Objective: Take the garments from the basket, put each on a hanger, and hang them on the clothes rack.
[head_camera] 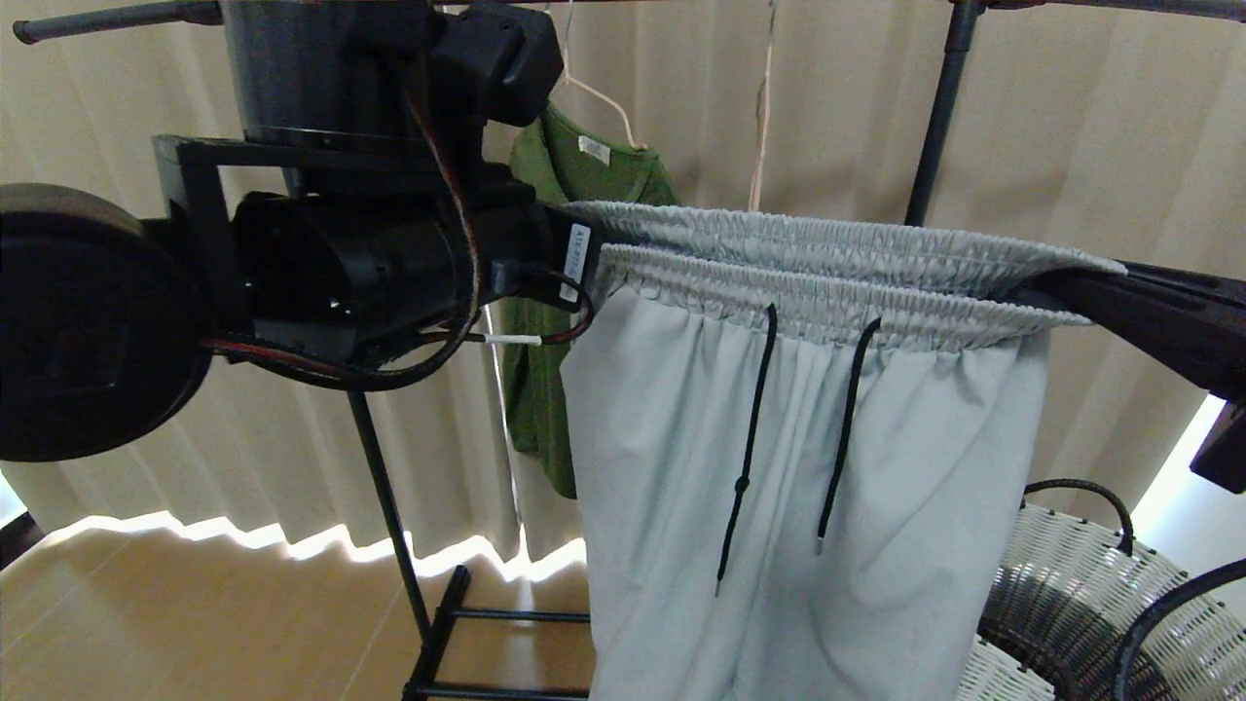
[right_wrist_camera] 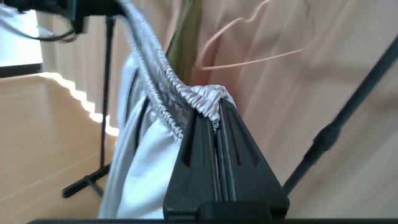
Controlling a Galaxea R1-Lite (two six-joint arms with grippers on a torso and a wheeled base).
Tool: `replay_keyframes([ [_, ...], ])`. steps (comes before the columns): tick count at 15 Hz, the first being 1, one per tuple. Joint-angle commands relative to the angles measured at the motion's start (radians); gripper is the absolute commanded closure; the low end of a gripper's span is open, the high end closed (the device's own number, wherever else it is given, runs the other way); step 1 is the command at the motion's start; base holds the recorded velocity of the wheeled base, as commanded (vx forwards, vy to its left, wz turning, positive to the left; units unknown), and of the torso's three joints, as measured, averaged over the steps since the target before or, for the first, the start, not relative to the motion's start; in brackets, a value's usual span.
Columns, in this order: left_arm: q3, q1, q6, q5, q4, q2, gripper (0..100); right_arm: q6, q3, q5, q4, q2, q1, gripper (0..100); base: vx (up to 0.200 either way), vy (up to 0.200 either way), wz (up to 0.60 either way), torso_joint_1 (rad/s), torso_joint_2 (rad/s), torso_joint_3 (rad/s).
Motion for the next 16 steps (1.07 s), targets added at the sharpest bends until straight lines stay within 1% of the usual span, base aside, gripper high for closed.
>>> replay_keyframes([
  [1,0.042,0.007,0.001,-0.006,0.044,-0.083,100,0.0,-0.013,0.001,-0.007,0.057,-0.04,100,0.0,0.0,0.0,0.0,0.0,0.0],
  [3,0.077,0.007,0.001,-0.012,0.091,-0.158,100,0.001,-0.045,0.003,-0.06,0.132,-0.074,100,0.0,0.0,0.0,0.0,0.0,0.0],
  [5,0.131,0.005,0.004,-0.018,0.125,-0.223,100,0.001,-0.074,0.003,-0.157,0.215,-0.101,100,0.0,0.0,0.0,0.0,0.0,0.0],
  [6,0.162,0.003,0.008,-0.038,0.137,-0.252,100,0.003,-0.087,0.003,-0.189,0.245,-0.101,100,0.0,0.0,0.0,0.0,0.0,0.0],
  [8,0.225,0.002,0.008,-0.112,0.156,-0.313,100,0.003,-0.117,0.005,-0.234,0.308,-0.101,100,0.0,0.0,0.0,0.0,0.0,0.0],
  [10,0.254,-0.001,0.008,-0.153,0.16,-0.349,100,0.003,-0.15,0.006,-0.258,0.348,-0.101,100,0.0,0.0,0.0,0.0,0.0,0.0],
  [11,0.278,-0.013,0.008,-0.199,0.16,-0.387,100,0.004,-0.182,0.008,-0.291,0.39,-0.101,100,0.0,0.0,0.0,0.0,0.0,0.0],
  [13,0.324,-0.039,0.008,-0.251,0.16,-0.436,100,0.004,-0.208,0.008,-0.335,0.436,-0.101,100,0.0,0.0,0.0,0.0,0.0,0.0],
  [14,0.349,-0.047,0.011,-0.267,0.159,-0.454,100,0.004,-0.209,0.008,-0.35,0.451,-0.101,100,0.0,0.0,0.0,0.0,0.0,0.0],
  [16,0.355,-0.056,0.014,-0.267,0.157,-0.461,100,0.004,-0.206,0.008,-0.363,0.459,-0.101,100,0.0,0.0,0.0,0.0,0.0,0.0],
])
